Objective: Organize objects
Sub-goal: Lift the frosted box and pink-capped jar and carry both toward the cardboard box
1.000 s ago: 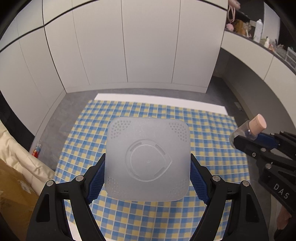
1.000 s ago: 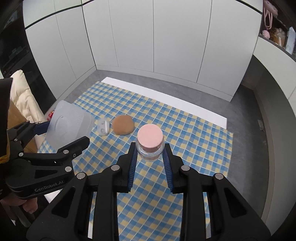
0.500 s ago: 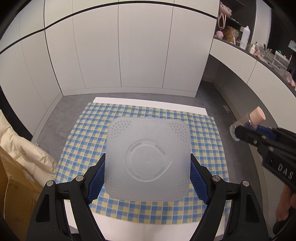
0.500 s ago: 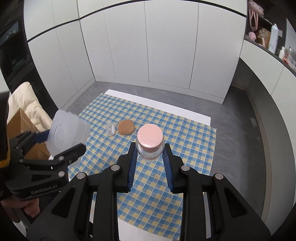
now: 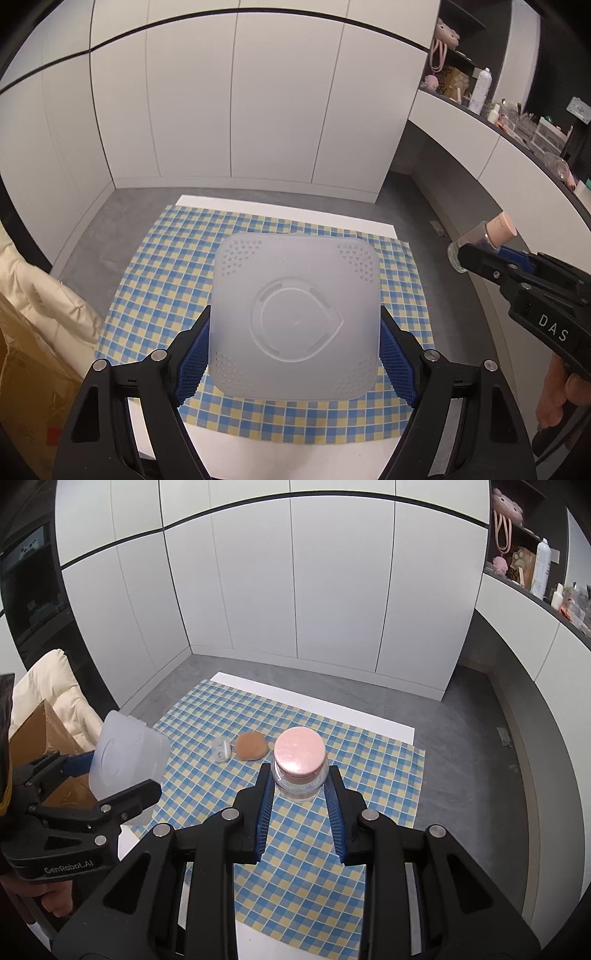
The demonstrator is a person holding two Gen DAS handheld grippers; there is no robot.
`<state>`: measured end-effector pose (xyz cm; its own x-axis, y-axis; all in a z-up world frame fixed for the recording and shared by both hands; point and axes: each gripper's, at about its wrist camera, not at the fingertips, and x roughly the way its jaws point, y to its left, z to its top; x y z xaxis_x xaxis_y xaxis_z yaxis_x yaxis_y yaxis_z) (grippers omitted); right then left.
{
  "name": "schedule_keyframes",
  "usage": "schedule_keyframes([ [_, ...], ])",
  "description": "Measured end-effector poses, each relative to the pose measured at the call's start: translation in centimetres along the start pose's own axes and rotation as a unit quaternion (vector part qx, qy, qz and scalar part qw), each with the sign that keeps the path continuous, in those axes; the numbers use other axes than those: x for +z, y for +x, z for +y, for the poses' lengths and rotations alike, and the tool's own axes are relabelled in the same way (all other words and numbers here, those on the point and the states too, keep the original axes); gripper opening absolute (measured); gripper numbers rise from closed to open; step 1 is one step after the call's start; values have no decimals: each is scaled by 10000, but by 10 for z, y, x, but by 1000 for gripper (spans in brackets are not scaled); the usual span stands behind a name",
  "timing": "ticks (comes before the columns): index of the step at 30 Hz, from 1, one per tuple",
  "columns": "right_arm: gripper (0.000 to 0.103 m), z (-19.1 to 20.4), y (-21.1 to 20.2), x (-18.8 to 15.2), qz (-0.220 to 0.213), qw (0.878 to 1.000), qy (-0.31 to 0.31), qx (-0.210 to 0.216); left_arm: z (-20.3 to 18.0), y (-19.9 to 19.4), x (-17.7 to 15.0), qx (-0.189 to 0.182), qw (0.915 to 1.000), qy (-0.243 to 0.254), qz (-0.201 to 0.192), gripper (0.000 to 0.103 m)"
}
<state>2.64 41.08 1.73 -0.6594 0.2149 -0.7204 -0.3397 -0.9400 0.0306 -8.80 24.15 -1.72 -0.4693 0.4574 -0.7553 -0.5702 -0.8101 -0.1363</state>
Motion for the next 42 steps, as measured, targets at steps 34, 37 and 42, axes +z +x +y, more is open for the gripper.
schedule_keyframes([
  [34, 29, 2, 16, -3, 99, 9999, 96, 79, 20, -1, 2, 142, 9997, -151, -133, 81],
  [37, 29, 8, 18, 0, 92, 9998, 70, 130, 26, -3, 0, 182, 9996, -172, -146, 81],
  [42, 29, 24, 23, 4, 98, 9997, -31, 209, 38, -9, -2, 238, 9992, -240, -199, 81],
])
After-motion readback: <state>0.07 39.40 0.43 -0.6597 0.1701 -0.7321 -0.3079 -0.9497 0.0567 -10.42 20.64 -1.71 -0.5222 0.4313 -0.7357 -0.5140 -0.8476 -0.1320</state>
